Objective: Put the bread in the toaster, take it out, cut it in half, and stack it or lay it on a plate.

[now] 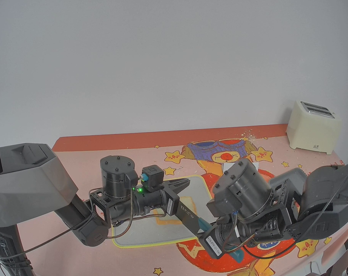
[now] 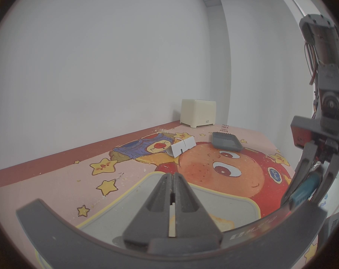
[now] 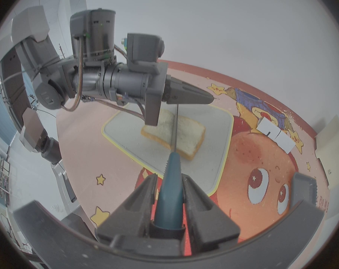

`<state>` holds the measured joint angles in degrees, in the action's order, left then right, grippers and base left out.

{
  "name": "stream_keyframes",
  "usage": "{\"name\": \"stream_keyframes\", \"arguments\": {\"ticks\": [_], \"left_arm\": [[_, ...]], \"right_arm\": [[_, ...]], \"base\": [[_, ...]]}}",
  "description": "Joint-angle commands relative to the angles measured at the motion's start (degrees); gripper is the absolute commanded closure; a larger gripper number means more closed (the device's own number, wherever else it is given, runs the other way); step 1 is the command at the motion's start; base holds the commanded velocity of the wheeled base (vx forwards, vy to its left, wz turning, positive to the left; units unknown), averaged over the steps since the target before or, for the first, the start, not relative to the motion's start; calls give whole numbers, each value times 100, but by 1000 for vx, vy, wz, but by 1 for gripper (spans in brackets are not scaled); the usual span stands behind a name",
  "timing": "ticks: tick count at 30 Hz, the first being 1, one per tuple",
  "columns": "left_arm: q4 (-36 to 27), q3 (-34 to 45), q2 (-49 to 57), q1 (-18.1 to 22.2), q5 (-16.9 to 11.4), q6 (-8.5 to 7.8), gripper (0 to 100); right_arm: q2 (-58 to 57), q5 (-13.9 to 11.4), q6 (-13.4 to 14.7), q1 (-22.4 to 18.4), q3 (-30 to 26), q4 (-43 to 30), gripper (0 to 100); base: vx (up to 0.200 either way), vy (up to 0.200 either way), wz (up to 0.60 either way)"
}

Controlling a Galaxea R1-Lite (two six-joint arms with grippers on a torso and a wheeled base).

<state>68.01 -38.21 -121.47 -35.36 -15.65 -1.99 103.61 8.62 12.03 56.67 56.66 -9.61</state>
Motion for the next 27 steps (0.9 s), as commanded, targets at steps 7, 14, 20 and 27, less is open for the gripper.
{"name": "stream_keyframes", "arguments": {"ticks": [7, 14, 20, 27], "left_arm": [[19, -29, 405, -41, 1, -3, 100], [10, -11, 448, -41, 1, 5, 100], [10, 6, 405, -49, 1, 14, 100], [10, 6, 167, -14, 1, 14, 100]], "right_arm": [[186, -18, 106, 89, -94, -59, 100], [195, -18, 124, 98, -94, -59, 100], [169, -18, 124, 98, -59, -59, 100], [151, -18, 124, 98, -59, -59, 100]], "base": [[0, 0, 0], [0, 0, 0], [0, 0, 0], [0, 0, 0]]}}
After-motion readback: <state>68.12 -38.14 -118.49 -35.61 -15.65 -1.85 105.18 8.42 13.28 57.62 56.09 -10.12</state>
